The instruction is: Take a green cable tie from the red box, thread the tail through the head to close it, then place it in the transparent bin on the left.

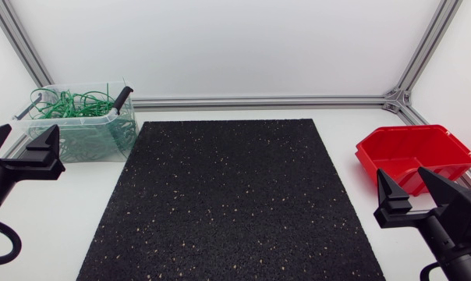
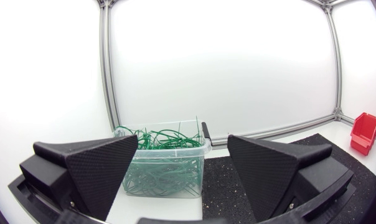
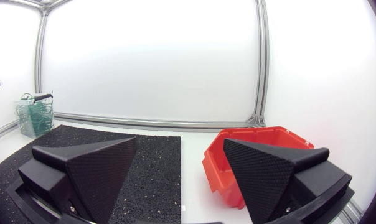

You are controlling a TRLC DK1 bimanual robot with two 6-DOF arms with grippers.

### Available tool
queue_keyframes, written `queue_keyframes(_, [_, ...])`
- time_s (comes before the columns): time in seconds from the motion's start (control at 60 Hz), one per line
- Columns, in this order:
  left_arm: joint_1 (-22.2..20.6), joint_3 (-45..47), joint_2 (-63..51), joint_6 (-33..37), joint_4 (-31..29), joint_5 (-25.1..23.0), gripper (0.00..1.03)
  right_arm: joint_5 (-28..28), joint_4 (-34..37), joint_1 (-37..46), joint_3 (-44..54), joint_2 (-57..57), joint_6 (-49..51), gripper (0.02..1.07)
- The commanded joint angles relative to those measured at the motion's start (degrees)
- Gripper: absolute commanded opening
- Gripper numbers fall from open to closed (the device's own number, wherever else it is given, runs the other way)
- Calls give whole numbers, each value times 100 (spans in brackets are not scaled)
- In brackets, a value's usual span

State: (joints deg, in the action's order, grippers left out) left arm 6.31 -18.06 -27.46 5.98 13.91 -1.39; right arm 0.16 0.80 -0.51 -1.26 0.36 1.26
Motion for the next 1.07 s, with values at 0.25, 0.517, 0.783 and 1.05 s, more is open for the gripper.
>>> queue_keyframes(0.25, [-244, 725, 1023, -290, -474, 49, 100, -16, -80, 51, 126, -36, -126, 103])
queue_keyframes(0.517, [-419, 1215, 1804, -430, -890, 89, 100, -16, -80, 51, 126, -36, -126, 103])
queue_keyframes(0.783, [-595, 1708, 2589, -570, -1307, 131, 100, -16, -80, 51, 126, -36, -126, 103])
queue_keyframes(1.05, [-631, 1806, 2746, -598, -1391, 139, 100, -16, -80, 51, 126, -36, -126, 103])
